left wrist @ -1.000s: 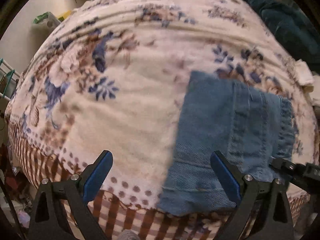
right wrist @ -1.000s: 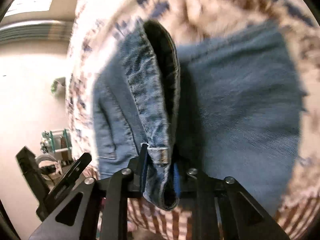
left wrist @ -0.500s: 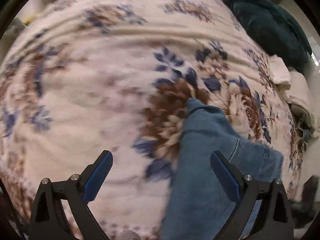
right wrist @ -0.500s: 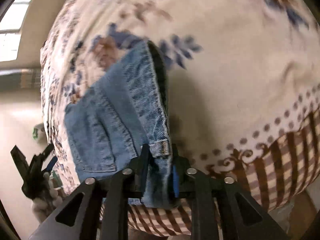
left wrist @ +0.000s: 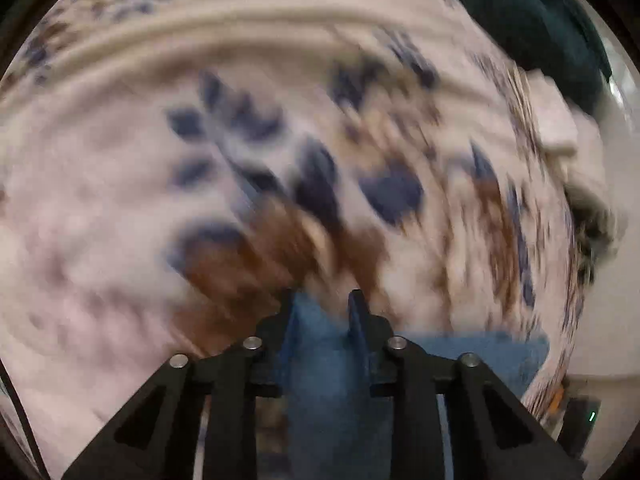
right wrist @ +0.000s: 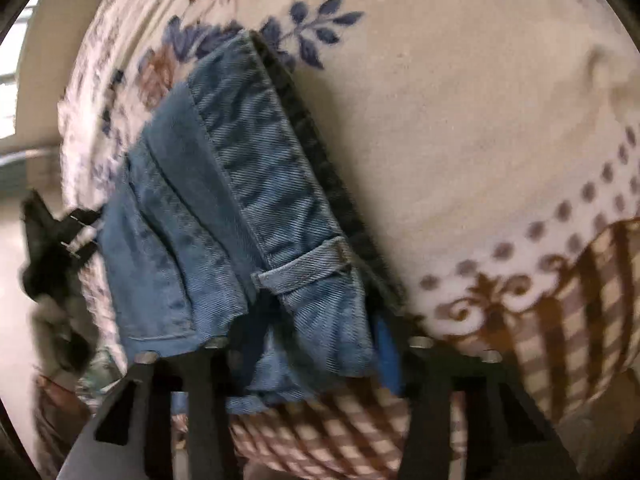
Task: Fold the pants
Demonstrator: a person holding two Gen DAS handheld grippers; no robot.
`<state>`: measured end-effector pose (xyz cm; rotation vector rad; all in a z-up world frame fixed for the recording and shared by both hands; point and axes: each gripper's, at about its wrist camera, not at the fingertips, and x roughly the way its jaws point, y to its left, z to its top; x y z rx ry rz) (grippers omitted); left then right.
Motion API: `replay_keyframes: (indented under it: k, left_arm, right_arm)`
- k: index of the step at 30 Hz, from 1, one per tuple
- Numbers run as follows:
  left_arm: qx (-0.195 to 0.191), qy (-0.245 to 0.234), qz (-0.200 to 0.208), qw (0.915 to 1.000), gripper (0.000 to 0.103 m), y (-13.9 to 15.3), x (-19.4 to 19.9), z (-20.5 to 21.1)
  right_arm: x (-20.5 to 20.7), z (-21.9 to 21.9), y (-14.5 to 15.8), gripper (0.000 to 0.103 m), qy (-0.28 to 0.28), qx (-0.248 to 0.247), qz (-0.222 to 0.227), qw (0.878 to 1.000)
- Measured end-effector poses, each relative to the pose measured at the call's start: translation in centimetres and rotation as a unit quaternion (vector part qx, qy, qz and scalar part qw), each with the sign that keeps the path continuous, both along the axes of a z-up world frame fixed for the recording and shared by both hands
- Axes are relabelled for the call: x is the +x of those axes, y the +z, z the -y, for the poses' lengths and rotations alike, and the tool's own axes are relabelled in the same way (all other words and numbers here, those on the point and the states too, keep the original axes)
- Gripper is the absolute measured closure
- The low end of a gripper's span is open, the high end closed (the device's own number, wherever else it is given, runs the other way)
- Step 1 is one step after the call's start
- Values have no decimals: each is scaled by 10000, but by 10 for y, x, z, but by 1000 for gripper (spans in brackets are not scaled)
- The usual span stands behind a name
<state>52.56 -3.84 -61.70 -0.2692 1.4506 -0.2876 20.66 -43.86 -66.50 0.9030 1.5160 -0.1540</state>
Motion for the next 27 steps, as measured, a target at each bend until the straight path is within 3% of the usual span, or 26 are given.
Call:
replay_keyframes:
  k: [3,5,6,7,9,11,13,14,15,19,21,22,25,26,27]
  left_arm:
    - [-396,1093,-181,9931,82,0,22,-53]
    - [-467,1124,-249,9922,79,5,24,-60]
    - [-544,970,-322,9933,72,7,21,-57]
    - [-578,812,-395,9942,55,7,16,-53]
    - [-670,539,-584,9946,39,2,6,-42]
    - [-744,195,-738,9943,39,-5,-3,-26]
    - [-443,-119,-864,9952,43,-18,-11,-8]
    - [-509,-169,-811,9953,58,-20,-11,-3]
    - [-589,-237,-792,9948,85,-24,-9,5]
    - [-87,-455,-207,9987,99,-15,5,22]
    - [606,-709,602,9938,100,3,13,28]
    - [547,-712,683,9936,100,8,17,26]
    - [-305,-136,163,9993,95,10,32,2]
    - [-514,50,62,9986,90,13,32,-6]
    - [-687,215,-10,9974,76,15,30,-15]
  right_arm:
    - [-4,3,1,64,96,-43,-92,9999]
    - [-3,3,1,64,168,-43,-94,9998]
    - [-2,1,2,63,215,-39,-105,9997]
    - [0,0,4,63,235,-23,-128,9996]
    - [5,-2,5,57,197,13,-122,9997]
    - [5,-1,8,50,144,104,-119,9998]
    - [6,-4,8,50,164,109,-162,9997]
    - [5,-6,8,50,214,75,-188,9996]
    - [6,-8,7,50,299,7,-219,9993]
    - [3,-10,5,54,356,-172,-325,9987]
    - [1,-9,3,54,337,-190,-374,9985]
    - [1,-9,2,54,333,-201,-388,9985]
    - [5,-11,4,53,327,-199,-401,9985]
    - [5,-12,6,53,327,-177,-394,9985]
    - [5,-11,7,53,298,-149,-382,9987]
